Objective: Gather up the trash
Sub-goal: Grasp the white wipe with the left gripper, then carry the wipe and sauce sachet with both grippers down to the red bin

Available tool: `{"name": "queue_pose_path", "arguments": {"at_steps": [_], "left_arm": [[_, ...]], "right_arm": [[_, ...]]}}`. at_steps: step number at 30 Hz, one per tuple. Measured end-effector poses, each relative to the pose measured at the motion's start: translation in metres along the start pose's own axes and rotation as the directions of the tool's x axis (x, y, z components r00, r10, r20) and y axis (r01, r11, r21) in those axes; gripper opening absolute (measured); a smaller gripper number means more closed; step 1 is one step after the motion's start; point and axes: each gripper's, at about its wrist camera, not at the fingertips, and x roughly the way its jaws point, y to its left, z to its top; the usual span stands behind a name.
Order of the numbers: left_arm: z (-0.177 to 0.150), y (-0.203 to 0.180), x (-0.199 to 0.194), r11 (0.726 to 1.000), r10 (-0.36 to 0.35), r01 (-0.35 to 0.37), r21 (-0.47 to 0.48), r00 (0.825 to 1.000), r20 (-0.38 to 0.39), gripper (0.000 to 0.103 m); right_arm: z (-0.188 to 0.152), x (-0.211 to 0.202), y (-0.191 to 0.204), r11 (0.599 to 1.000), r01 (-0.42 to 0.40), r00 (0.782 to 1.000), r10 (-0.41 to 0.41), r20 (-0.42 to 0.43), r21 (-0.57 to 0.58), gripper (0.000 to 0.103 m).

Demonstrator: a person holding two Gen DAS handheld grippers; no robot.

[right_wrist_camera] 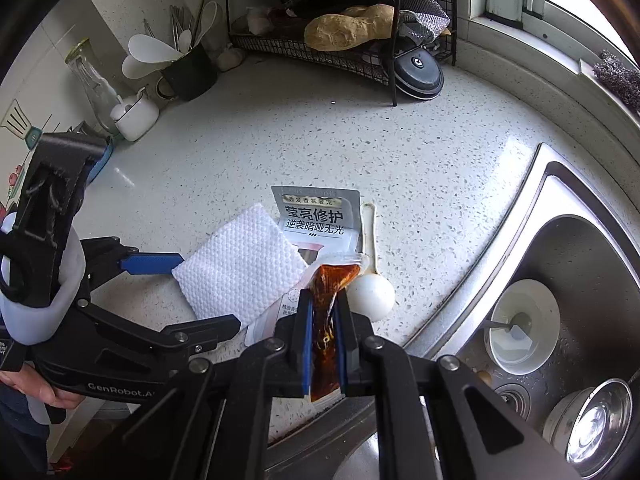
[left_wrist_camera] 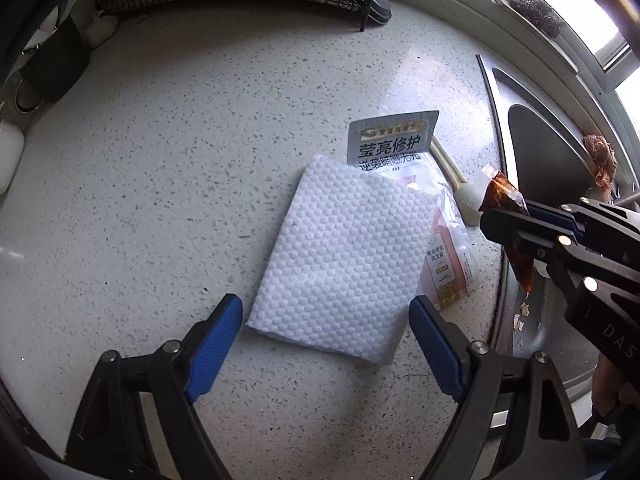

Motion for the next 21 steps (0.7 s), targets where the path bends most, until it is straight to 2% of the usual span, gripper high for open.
{"name": "queue_pose_path", "arguments": {"at_steps": [3, 4, 6, 7, 8, 11, 21], "left_arm": [[-0.003, -0.009, 0.001, 0.997, 0.068, -0.069, 0.044, 0.998, 0.014, 0.069], [-0.004, -0.014, 0.001, 0.996, 0.072, -0.073, 0.060, 0.997, 0.016, 0.061], [-0.005, -0.017, -0.002, 0.997, 0.054, -0.055, 0.060, 0.998, 0.016, 0.040], [-0.005, -0.017, -0.003, 0.998, 0.042, -0.042, 0.049, 0.999, 0.016, 0.023], [-0.005, -0.017, -0.003, 0.999, 0.024, -0.024, 0.036, 1.000, 0.013, 0.012], [-0.013, -0.009, -0.008, 1.000, -0.004, 0.004, 0.007, 1.000, 0.023, 0.005], [-0.050, 0.013, -0.052, 0.998, 0.008, 0.001, -0.061, 0.991, 0.133, 0.004]], "right_arm": [[0.001, 0.003, -0.002, 1.000, -0.005, 1.000, 0.005, -0.005, 0.013, 0.008], [0.001, 0.003, -0.003, 1.000, -0.007, 1.000, 0.007, -0.007, 0.018, 0.008], [0.001, 0.004, -0.004, 1.000, -0.011, 1.000, 0.011, -0.010, 0.026, 0.008], [0.000, 0.005, -0.004, 1.000, -0.012, 1.000, 0.012, -0.013, 0.029, 0.008], [0.000, 0.005, -0.003, 0.999, -0.010, 1.000, 0.011, -0.014, 0.031, 0.008], [-0.001, 0.002, 0.001, 1.000, -0.009, 1.000, 0.009, -0.012, 0.025, 0.009], [-0.006, -0.012, 0.033, 0.999, -0.031, 0.999, 0.031, 0.011, -0.025, 0.009]]}}
